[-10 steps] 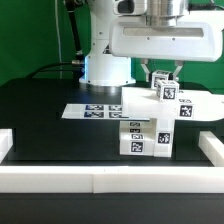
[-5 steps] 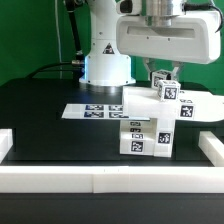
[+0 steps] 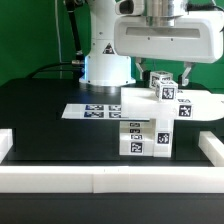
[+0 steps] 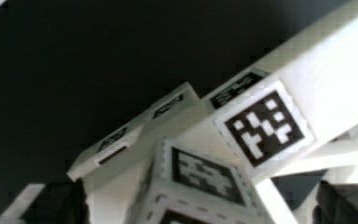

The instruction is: Assemble chair

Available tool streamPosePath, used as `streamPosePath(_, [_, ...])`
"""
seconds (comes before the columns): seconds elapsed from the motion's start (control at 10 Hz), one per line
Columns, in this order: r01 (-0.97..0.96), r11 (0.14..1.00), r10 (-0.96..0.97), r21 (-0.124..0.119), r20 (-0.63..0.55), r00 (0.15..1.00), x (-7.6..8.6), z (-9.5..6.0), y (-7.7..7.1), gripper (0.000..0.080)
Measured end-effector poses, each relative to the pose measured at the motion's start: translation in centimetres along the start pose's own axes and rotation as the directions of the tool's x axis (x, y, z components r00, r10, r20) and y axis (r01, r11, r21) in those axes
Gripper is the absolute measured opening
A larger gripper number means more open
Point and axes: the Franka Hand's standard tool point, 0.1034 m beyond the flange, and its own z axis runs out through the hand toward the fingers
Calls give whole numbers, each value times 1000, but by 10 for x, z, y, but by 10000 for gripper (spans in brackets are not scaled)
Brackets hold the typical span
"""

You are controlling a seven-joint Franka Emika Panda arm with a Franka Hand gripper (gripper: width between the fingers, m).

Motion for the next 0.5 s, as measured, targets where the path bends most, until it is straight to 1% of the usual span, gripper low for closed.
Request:
streamPosePath(0.2, [174,985,-174,-1,-3,985,0,0,-1,648])
streamPosePath(0.3, [236,972,-236,-8,-5,972,0,0,-1,649])
streamPosePath(0.5, [396,918,-396,-10,-3,918,0,1,0,649])
